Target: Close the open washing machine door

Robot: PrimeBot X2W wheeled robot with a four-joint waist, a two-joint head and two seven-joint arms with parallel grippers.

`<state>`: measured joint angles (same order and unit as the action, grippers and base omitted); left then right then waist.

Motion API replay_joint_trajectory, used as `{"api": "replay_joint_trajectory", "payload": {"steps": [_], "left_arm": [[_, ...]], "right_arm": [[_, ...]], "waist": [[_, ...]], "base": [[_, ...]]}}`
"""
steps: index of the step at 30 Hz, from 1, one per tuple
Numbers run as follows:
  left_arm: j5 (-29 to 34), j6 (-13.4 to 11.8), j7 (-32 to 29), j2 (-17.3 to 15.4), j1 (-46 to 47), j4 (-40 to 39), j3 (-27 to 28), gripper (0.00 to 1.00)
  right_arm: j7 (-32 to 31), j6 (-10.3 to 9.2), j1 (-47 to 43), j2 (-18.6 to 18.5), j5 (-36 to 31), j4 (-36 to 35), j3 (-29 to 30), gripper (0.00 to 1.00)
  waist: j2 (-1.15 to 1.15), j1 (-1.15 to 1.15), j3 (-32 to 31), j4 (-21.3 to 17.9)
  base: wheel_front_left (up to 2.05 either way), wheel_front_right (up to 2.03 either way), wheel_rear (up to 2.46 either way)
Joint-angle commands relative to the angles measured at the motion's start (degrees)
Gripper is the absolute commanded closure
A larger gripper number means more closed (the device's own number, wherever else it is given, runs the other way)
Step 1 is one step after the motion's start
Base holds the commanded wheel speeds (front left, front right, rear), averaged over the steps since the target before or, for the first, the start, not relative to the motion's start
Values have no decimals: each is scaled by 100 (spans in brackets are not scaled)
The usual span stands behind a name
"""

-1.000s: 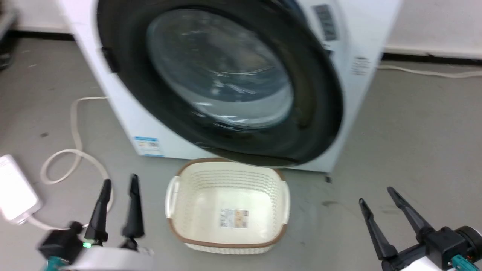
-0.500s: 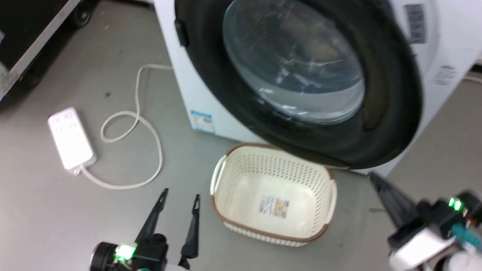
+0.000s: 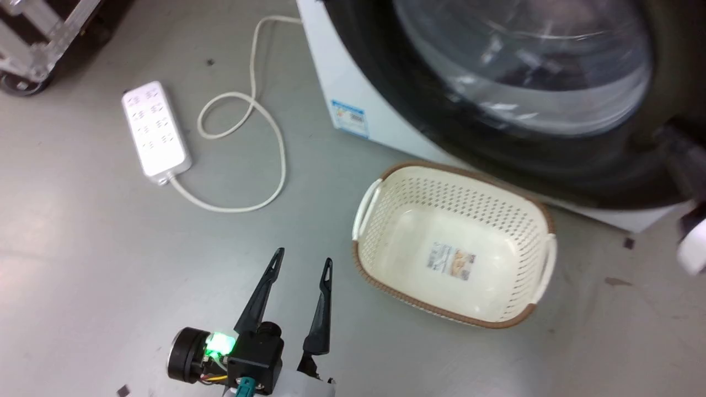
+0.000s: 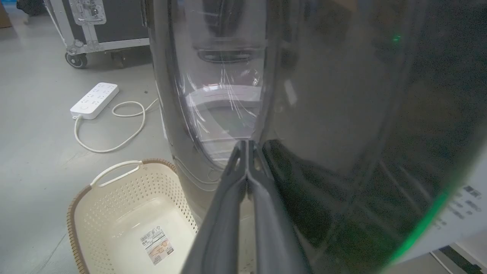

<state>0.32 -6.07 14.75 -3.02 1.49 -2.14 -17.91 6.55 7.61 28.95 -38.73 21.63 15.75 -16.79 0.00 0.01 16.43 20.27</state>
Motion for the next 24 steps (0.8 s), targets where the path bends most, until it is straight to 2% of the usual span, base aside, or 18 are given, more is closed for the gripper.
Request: {"api": "replay_joint_trajectory", "payload": {"steps": [1, 9, 15, 20, 21, 22, 24], "left_arm": [[-22, -55, 25, 3, 89, -27, -28, 0], [-101, -210, 25, 8, 151, -69, -133, 0], [-100, -245, 25, 10, 229, -22, -225, 0], [-131, -251, 25, -10, 219, 60, -189, 0], [-145, -236, 25, -27, 203, 83, -172, 0], [-157, -225, 25, -45, 185, 109, -150, 0], [-195, -192, 25, -82, 151, 159, -95, 0]], "right_arm": [[-25, -12, 226, -135, 76, 129, 58, 100], [-153, -12, 1296, -344, 401, 1160, 233, 100], [-36, -12, 1813, -267, 435, 1868, 138, 100], [321, -12, 1801, -26, 564, 2170, -107, 100], [430, -12, 1733, 30, 588, 2174, -171, 54], [518, -12, 1639, 97, 618, 2161, -242, 0], [652, -12, 1415, 203, 655, 2093, -350, 0]], "waist": [[0, -1, 137, 135], [0, -1, 289, 227], [0, -1, 278, 155], [0, -1, 16, -26], [0, -1, -62, -73], [0, -1, -154, -129], [0, -1, -329, -243]], "base": [[0, 0, 0], [0, 0, 0], [0, 0, 0], [0, 0, 0], [0, 0, 0], [0, 0, 0], [0, 0, 0]]}}
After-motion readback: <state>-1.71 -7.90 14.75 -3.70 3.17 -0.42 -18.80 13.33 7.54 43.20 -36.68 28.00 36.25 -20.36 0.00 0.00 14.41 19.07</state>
